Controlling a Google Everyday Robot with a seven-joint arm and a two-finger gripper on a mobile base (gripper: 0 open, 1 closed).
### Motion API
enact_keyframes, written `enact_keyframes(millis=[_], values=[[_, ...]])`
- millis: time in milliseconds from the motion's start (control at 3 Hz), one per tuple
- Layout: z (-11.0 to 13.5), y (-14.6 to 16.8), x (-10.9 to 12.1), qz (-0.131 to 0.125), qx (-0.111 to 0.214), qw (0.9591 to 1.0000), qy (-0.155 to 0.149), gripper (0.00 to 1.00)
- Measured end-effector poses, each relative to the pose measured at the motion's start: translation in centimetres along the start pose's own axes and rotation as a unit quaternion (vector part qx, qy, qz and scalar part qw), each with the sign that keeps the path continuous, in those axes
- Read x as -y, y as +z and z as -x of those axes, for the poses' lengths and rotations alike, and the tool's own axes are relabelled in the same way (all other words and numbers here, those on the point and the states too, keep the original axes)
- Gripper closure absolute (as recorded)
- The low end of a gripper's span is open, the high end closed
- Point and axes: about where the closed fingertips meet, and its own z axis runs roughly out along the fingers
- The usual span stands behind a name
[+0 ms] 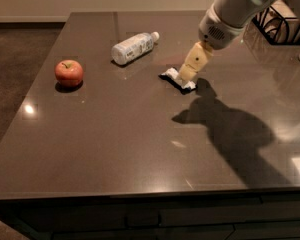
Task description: Move rxbar blueberry near apple
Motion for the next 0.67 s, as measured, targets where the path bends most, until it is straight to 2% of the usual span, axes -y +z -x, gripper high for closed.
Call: enact_keyframes(millis=[333, 667], values=[[1.8, 2.9, 1.0, 0.004, 0.003, 0.9996, 0.026, 0.00], [2.9, 5.5, 1.3, 0.007, -0.007, 0.9990, 0.043, 0.00]])
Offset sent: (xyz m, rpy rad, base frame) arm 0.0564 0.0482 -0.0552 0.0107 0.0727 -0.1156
